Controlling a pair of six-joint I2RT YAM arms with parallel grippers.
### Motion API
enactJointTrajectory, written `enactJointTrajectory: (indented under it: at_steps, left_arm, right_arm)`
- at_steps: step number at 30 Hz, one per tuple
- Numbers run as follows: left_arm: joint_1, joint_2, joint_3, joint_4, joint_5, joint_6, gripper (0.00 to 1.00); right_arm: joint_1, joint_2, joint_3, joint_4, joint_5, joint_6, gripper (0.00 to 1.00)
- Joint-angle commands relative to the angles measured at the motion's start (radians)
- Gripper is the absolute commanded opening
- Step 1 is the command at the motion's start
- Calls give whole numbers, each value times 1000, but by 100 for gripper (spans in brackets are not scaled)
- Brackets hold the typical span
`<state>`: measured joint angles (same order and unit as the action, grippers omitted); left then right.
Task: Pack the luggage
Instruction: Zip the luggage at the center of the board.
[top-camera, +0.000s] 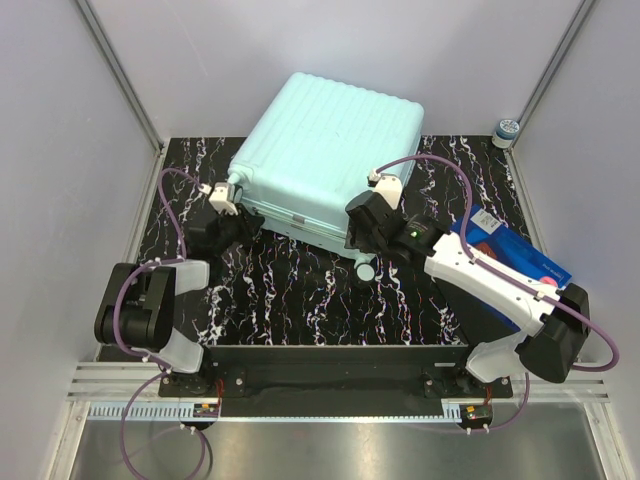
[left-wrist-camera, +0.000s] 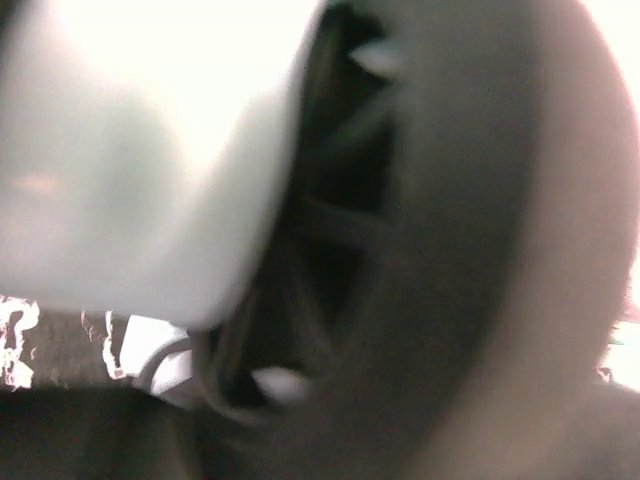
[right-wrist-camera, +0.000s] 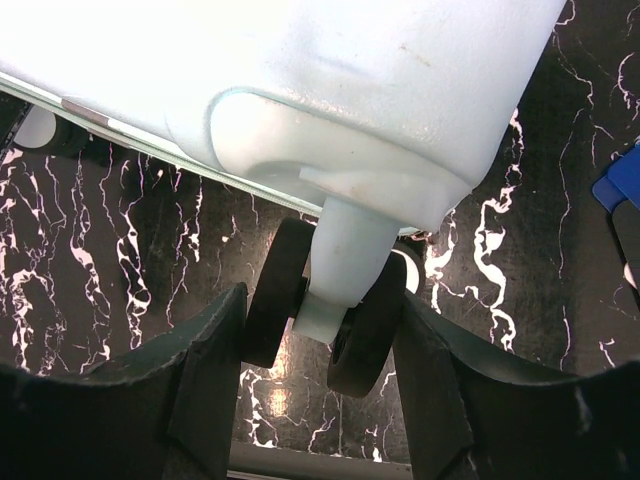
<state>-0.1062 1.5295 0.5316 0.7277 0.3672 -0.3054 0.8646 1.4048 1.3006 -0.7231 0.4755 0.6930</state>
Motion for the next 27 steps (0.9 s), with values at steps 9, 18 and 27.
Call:
enactJointTrajectory:
  at_steps: [9,18,27]
  left_arm:
    - [-107,26,45,41,85,89,0]
    - [-128,-26,-41,127,15,71,0]
    - [-139,-72,-142,258,-63,3,0]
  right_arm:
    - [-15,11,32,96,29,-59,0]
    - [-15,11,28,114,11,-61,0]
    - [-15,6,23,131,-14,-58,0]
